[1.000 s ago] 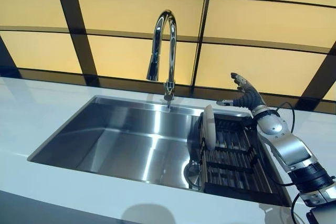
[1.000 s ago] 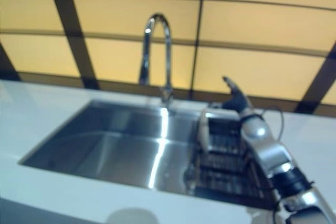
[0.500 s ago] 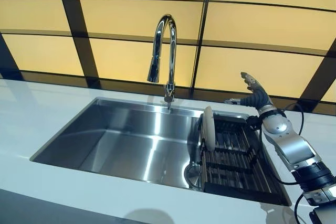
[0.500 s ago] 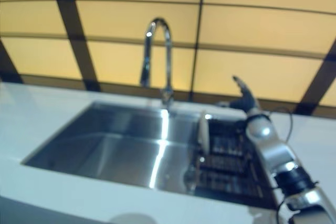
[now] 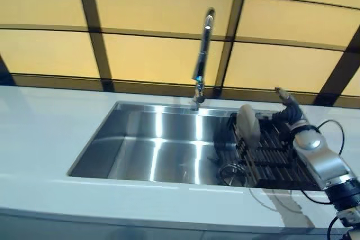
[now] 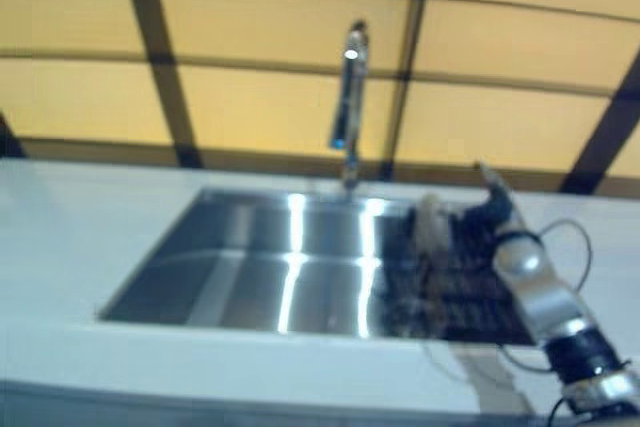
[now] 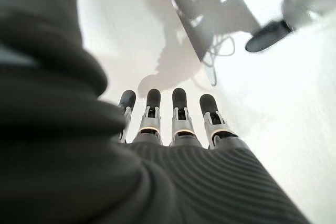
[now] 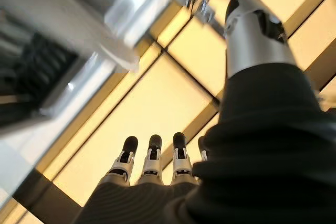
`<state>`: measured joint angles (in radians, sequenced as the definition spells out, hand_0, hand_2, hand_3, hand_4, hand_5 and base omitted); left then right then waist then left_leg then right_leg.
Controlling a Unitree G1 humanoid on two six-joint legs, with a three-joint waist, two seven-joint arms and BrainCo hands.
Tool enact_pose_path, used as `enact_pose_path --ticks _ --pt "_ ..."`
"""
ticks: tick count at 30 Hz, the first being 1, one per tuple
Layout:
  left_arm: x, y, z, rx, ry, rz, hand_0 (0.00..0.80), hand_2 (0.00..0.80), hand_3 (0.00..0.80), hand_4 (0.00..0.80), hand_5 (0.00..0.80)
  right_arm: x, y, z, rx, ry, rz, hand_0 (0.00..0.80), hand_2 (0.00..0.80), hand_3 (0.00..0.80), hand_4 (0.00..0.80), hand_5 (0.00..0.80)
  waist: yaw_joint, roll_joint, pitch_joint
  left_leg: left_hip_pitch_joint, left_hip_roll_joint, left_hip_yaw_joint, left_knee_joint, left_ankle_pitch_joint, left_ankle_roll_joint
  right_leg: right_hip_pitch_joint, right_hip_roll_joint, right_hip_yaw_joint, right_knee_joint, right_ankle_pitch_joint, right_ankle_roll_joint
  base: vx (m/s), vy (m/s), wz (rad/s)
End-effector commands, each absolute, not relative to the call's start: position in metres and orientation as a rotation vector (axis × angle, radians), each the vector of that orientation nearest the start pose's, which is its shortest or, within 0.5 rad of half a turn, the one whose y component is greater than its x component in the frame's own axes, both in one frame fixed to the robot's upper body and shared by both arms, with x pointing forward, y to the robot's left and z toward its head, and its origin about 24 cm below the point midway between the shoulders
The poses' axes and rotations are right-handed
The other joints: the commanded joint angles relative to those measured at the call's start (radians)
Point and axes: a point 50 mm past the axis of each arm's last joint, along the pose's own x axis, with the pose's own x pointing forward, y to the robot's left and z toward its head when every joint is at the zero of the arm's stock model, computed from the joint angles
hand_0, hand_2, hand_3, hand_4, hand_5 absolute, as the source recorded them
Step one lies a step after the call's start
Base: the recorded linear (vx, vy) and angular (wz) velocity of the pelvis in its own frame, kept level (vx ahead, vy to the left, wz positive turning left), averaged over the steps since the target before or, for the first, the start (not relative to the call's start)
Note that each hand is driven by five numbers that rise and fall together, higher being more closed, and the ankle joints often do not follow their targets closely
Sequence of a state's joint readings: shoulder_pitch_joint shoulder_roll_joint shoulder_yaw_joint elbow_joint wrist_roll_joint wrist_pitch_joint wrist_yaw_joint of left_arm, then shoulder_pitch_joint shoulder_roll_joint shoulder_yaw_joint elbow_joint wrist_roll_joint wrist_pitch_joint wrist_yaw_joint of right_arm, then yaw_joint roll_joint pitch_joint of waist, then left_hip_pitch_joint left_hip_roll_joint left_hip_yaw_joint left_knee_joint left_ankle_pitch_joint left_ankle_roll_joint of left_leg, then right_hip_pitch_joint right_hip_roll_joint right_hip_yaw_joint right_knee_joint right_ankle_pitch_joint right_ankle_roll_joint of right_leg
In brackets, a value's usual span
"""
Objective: Take plates into dishwasher
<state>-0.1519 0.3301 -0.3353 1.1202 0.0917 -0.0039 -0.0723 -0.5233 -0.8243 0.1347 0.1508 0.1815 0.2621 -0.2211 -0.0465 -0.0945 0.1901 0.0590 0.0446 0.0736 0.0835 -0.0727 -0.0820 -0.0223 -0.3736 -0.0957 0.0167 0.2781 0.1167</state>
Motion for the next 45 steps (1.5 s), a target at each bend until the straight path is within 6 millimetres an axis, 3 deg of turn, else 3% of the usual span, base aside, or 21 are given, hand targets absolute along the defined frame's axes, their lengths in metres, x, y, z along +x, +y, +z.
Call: enact_pose_path --ticks 1,2,5,6,11,15,18,26,32,38,45 --pt "0.141 0.258 -0.137 0.57 1.101 -0.144 0.0 0.0 0.0 0.0 0.0 0.329 -0.286 0.246 -0.633 -0.315 -0.385 0.0 0.0 0.0 0.0 0.0 0.027 0.018 -0.02 0.007 0.028 0.024 0.031 -0.062 0.035 -0.085 -0.031 -0.055 0.0 0.0 0.088 -0.08 0.396 -0.75" --pt "0.136 0.262 -0.138 0.568 1.121 -0.126 0.0 0.0 0.0 0.0 0.0 0.33 -0.288 0.247 -0.634 -0.311 -0.397 0.0 0.0 0.0 0.0 0.0 0.031 0.023 -0.022 0.016 0.023 0.034 0.013 -0.055 0.041 -0.088 -0.02 -0.065 0.008 -0.009 0.085 -0.067 0.38 -0.64" --pt "0.111 0.285 -0.14 0.571 1.216 -0.06 0.0 0.0 0.0 0.0 0.0 0.335 -0.305 0.249 -0.61 -0.288 -0.443 0.0 0.0 0.0 0.0 0.0 0.056 0.044 -0.05 0.028 0.001 0.053 -0.042 -0.037 0.065 -0.06 0.082 -0.1 0.084 -0.105 0.047 -0.058 0.311 -0.43" --pt "0.11 0.286 -0.14 0.571 1.223 -0.056 0.0 0.0 0.0 0.0 0.0 0.335 -0.305 0.249 -0.608 -0.288 -0.444 0.0 0.0 0.0 0.0 0.0 0.056 0.042 -0.054 0.025 -0.003 0.054 -0.046 -0.034 0.067 -0.06 0.085 -0.101 0.083 -0.107 0.045 -0.037 0.214 -0.64" --pt "0.088 0.294 -0.143 0.566 1.304 -0.005 0.0 0.0 0.0 0.0 0.0 0.339 -0.304 0.245 -0.573 -0.289 -0.448 0.0 0.0 0.0 0.0 0.0 0.081 0.038 -0.079 0.038 -0.039 0.076 -0.116 -0.007 0.094 -0.004 0.209 -0.153 0.1 -0.23 0.022 -0.012 0.102 -0.2" --pt "0.094 0.287 -0.144 0.525 1.265 -0.006 0.0 0.0 0.0 0.0 0.0 0.34 -0.302 0.241 -0.559 -0.289 -0.435 0.0 0.0 0.0 0.0 0.0 0.085 0.028 -0.087 0.043 -0.057 0.078 -0.133 -0.002 0.101 0.03 0.241 -0.145 0.029 -0.246 0.016 0.005 -0.027 -0.2" --pt "0.103 0.268 -0.148 0.501 1.213 -0.074 0.0 0.0 0.0 0.0 0.0 0.34 -0.302 0.243 -0.561 -0.293 -0.429 0.0 0.0 0.0 0.0 0.0 0.081 0.028 -0.096 0.046 -0.063 0.086 -0.144 0.007 0.097 0.056 0.265 -0.125 -0.036 -0.234 0.007 -0.005 -0.023 -0.02" --pt "0.11 0.247 -0.151 0.481 1.158 -0.124 0.0 0.0 0.0 0.0 0.0 0.343 -0.298 0.252 -0.483 -0.296 -0.411 0.0 0.0 0.0 0.0 0.0 0.073 0.019 -0.106 0.054 -0.07 0.106 -0.161 0.015 0.09 0.076 0.296 -0.105 -0.096 -0.213 -0.003 0.003 -0.024 -0.03" --pt "0.106 0.25 -0.152 0.509 1.189 -0.135 0.0 0.0 0.0 0.0 0.0 0.348 -0.292 0.252 -0.367 -0.259 -0.388 0.0 0.0 0.0 0.0 0.0 0.069 0.015 -0.105 0.058 -0.071 0.113 -0.164 0.017 0.09 0.074 0.301 -0.1 -0.097 -0.207 -0.004 0.0 0.0 0.0" --pt "0.105 0.253 -0.152 0.528 1.204 -0.141 0.0 0.0 0.0 0.0 0.0 0.36 -0.278 0.238 -0.166 -0.154 -0.31 0.0 0.0 0.0 0.0 0.0 0.069 0.015 -0.103 0.068 -0.073 0.12 -0.164 0.014 0.091 0.069 0.298 -0.099 -0.096 -0.2 -0.001 0.0 0.0 0.0" --pt "0.115 0.251 -0.149 0.543 1.184 -0.165 0.0 0.0 0.0 0.0 0.0 0.369 -0.265 0.234 -0.142 -0.121 -0.274 0.0 0.0 0.0 0.0 0.0 0.075 0.01 -0.098 0.074 -0.074 0.128 -0.16 0.008 0.095 0.059 0.29 -0.108 -0.092 -0.184 0.009 0.0 0.0 0.0"
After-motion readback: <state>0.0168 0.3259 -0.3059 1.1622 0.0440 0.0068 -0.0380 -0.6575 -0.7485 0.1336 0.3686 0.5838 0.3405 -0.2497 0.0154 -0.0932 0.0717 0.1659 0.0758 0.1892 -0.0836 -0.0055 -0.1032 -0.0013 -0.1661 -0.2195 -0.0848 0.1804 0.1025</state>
